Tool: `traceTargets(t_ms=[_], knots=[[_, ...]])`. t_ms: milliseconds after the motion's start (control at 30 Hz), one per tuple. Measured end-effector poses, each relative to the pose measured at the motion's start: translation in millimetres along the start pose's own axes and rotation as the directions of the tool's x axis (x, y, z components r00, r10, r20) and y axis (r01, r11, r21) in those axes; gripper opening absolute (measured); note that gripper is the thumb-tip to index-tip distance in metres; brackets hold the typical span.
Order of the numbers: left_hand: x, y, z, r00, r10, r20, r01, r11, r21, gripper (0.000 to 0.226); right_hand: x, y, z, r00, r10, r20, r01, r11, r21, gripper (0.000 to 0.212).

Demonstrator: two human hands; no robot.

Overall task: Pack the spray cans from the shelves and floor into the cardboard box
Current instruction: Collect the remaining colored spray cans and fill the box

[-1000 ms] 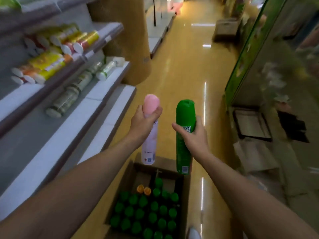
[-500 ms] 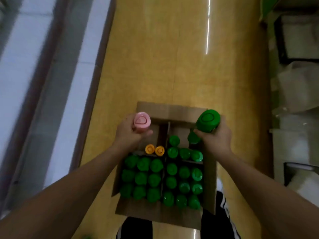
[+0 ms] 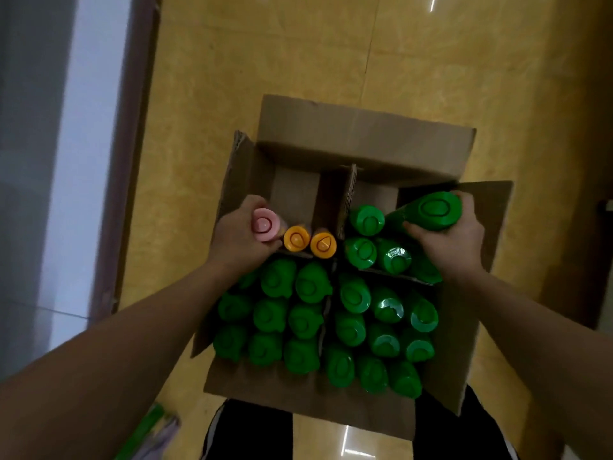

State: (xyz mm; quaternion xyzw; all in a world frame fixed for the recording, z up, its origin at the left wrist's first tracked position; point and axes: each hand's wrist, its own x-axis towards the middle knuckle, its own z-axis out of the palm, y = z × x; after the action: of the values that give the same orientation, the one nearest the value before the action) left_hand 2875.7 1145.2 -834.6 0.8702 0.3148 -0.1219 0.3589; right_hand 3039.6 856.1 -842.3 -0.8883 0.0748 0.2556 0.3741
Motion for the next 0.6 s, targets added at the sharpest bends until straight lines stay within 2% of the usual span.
traceTargets(t_ms=[133,267,433,600], knots=[[12,-17,13,0.992,-0.053,0.117,0.031,0.983,0.182,0.047,13,8,12,0.997,-0.017,0.073,0.021,0.999,-0.05,0.074],[24,-27,21,0.965,-0.055,0.256,-0.04,0.936,0.35,0.047,21,15,21,0.993,-0.011,0.122,0.025,0.993,-0.114,0.074],[40,-20,28,0.924,-0.117,0.365,-0.064,0.891,0.448,0.042,24,13,22,0.981,0.01,0.196,0.019,0.989,-0.148,0.067],[43,-11,38,0.906,-0.181,0.383,-0.012,0.892,0.452,0.042,30,14,25,0.95,0.076,0.302,-0.011,0.977,-0.211,0.075]])
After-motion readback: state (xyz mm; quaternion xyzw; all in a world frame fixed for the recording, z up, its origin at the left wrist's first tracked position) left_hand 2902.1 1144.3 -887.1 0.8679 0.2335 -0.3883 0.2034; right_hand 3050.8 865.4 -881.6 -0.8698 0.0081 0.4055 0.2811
